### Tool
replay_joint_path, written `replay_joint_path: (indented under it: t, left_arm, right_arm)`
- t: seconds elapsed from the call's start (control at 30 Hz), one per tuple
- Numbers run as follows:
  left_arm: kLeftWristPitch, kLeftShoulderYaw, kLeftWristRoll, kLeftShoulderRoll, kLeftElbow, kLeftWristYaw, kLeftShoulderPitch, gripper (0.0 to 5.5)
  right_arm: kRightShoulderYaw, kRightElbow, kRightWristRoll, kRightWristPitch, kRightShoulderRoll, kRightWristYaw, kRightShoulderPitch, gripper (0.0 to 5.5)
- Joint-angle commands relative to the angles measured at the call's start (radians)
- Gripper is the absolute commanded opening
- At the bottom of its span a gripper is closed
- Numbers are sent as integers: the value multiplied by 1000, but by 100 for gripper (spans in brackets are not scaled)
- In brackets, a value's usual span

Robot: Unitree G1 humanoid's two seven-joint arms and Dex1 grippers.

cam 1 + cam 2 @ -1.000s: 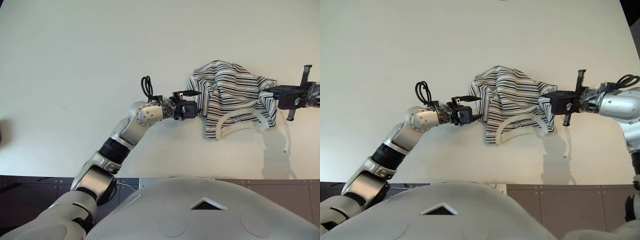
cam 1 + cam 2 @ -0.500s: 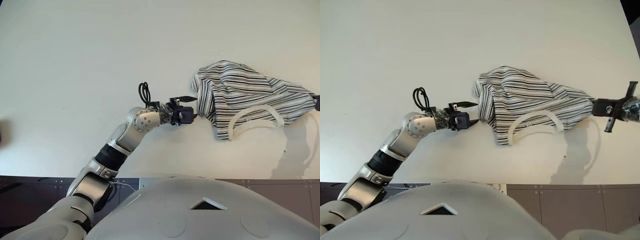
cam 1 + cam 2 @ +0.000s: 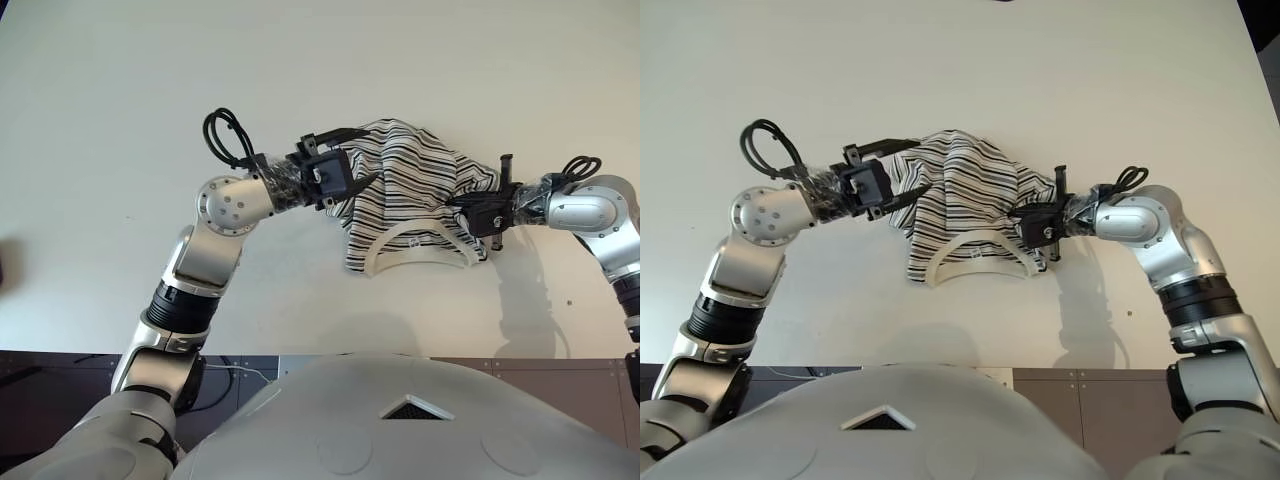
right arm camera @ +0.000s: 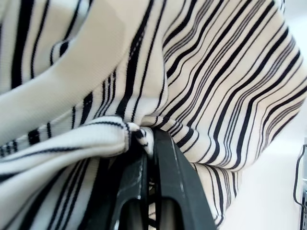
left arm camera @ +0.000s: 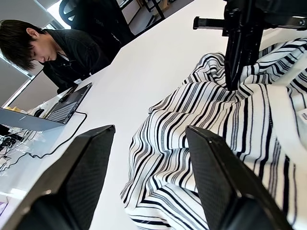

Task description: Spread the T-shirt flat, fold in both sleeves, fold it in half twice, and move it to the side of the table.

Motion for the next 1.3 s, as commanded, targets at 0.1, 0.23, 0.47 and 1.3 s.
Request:
replay_joint_path:
  t: [0.1,0.23,0.47,1.3]
  left_arm:
    - [-117,16,28,60,137,26,39,275]
    - [-181,-9,69,66,216,64,86,275]
    - [-237,-72,152,101,334,49,122,275]
    - [-378,76,40,307,354,45,134,275]
  right_arm:
    - [-35,17,9,-27,-68,-1,31,14]
    - [-51,16,33,-38,-90,8,38,14]
    - [-64,-30,77,-22,-100,43,32,14]
    - [-209,59,69,-88,-254,-54,255,14]
